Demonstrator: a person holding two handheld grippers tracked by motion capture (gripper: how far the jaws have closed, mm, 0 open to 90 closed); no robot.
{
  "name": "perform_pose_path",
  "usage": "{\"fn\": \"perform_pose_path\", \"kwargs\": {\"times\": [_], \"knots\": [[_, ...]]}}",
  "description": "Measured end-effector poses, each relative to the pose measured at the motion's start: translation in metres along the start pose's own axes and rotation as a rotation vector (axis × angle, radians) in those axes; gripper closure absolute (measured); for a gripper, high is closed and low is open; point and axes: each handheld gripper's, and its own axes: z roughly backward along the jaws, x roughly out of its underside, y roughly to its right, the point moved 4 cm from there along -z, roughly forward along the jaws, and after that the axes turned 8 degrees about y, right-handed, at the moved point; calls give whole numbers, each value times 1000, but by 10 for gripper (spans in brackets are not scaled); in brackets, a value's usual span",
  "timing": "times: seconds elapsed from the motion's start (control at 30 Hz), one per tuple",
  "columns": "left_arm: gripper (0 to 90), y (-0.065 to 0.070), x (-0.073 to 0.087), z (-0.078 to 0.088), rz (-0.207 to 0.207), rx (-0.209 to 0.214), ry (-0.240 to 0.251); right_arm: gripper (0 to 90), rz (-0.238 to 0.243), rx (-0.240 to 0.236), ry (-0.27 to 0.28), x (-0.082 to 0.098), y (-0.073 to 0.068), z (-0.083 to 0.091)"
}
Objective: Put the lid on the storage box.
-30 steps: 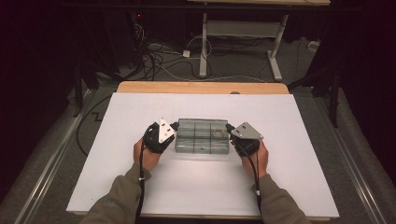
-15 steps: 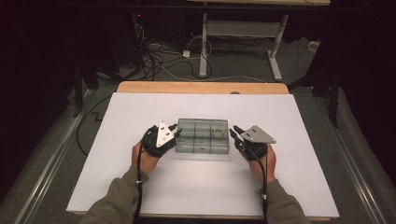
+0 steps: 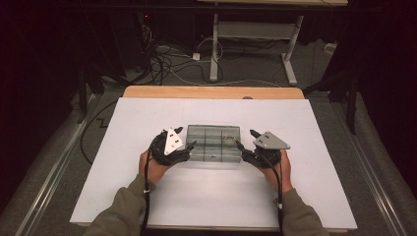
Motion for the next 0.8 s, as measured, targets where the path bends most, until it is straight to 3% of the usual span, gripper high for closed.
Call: {"fn": "perform_pose_path", "kwargs": {"times": [0.17,0.3,0.4,0.63,0.8], "knots": [[226,1,0,-1,13,10,-2,273,-45,-6,4,-2,4,0],[187,4,1,-2,5,37,-22,208,-33,-11,-7,-2,4,0],[187,6,-1,1,9,60,-10,184,-19,-6,-15,-2,3,0],[187,7,-6,7,10,67,31,166,-20,4,-6,-6,-2,3],[186,7,-7,9,7,66,31,167,-22,-6,-2,-9,-4,4]]}}
